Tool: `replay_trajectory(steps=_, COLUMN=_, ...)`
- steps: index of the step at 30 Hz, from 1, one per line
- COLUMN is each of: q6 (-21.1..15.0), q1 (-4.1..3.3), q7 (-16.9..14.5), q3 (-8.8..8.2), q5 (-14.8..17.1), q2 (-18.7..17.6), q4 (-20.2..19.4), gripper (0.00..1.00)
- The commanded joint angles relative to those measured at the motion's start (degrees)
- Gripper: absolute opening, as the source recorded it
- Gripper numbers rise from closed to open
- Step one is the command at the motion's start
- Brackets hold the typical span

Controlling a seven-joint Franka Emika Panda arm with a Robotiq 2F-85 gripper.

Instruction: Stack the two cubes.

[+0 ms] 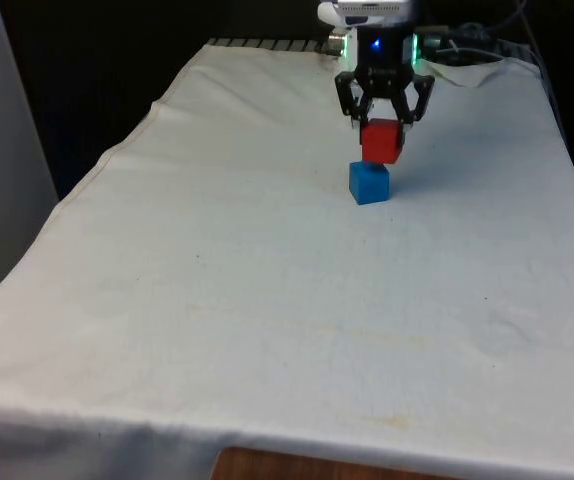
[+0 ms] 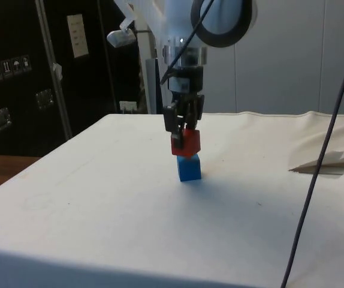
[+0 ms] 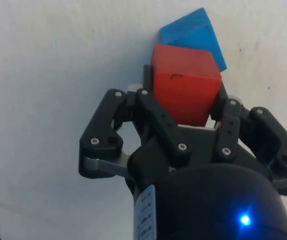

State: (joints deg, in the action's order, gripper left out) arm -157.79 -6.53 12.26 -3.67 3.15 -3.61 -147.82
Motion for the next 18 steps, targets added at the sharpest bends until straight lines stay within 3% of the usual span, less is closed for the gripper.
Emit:
replay_trajectory(steps=1, q6=-0.5, q1=0.0, q7=0.0, q3=0.0, q5=0.0, q2=-0.3, q4=0.0, gripper=0.02)
replay_trajectory(steps=3, q6=-2.7, q1=0.0, q7=-0.6, q3=0.4, q5=1.2, q2=-1.3, q4=-0.2, gripper=0.02)
replay_trajectory(steps=9, q6=-4.8, q1=0.23, q7=-0.9, q3=0.34, q5=1.1, q2=-2.6, q4=-0.3, gripper=0.02)
replay_trajectory(steps=11, q6=-4.4, q1=0.17, q7=-0.2, q3=-0.06, q5=0.0, q2=-2.9, q4=-0.2, gripper=0.02)
replay_trajectory(steps=16, q6=-4.6, q1=0.57, q7=-1.7, q3=-0.11, q5=1.3, q2=-2.8, q4=-0.3, gripper=0.02)
replay_trajectory(steps=18, q6=-4.4, q1=0.4, q7=-0.9, q3=-0.8, q5=0.0, q2=-2.9, q4=-0.2, gripper=0.09)
